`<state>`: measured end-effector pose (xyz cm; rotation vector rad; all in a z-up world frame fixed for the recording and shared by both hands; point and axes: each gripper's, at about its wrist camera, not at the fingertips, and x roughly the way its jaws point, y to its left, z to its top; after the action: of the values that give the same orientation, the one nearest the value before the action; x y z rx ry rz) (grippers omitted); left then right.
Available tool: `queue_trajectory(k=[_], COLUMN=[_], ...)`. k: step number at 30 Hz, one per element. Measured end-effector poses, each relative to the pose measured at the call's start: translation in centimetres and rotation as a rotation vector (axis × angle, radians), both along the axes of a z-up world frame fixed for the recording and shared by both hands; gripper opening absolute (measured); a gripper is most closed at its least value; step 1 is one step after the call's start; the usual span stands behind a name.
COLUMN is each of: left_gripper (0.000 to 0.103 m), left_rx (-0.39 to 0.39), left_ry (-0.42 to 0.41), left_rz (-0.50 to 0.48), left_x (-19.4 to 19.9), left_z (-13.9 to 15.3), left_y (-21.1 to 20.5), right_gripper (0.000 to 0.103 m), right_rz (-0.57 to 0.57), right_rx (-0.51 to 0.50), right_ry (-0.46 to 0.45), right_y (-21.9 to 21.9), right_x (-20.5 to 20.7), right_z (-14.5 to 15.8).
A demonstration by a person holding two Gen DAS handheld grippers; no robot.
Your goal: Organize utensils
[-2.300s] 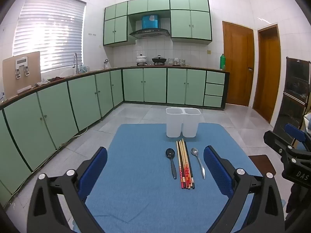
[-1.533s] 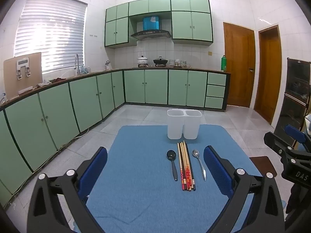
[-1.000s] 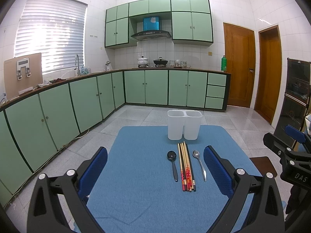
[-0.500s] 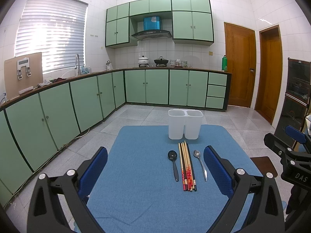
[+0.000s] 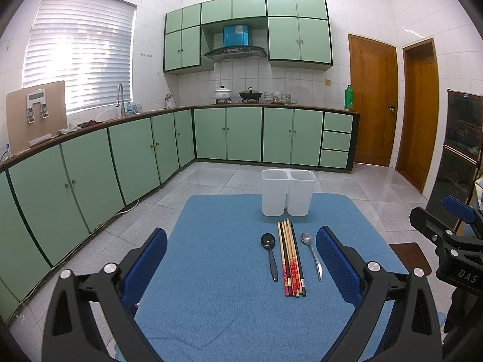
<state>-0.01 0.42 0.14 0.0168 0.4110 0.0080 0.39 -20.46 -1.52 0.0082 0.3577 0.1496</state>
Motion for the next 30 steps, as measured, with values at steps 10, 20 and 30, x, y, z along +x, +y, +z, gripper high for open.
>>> queue_trajectory(k=[10, 20, 30], left_gripper=[0.097, 0.097, 0.097], left_rx=[-0.001, -0.003, 0.011], left_ry=[0.000, 0.013, 0.067], left_rz=[0.002, 0.008, 0.027], left_x=[0.2, 1.1, 4.2], left_z=[-0.2, -0.9, -2.3], left_y=[0.2, 0.6, 0.9], right_gripper=[0.098, 0.098, 0.098], right_rz=[-0.002, -0.007, -0.032], right_rx=[0.000, 0.003, -0.023], right_ry=[0.002, 0.019, 0.094], right_y=[0.0, -0.1, 0.0], right_x=[0.1, 1.2, 5.6], right_z=[-0.1, -0.7, -2.5])
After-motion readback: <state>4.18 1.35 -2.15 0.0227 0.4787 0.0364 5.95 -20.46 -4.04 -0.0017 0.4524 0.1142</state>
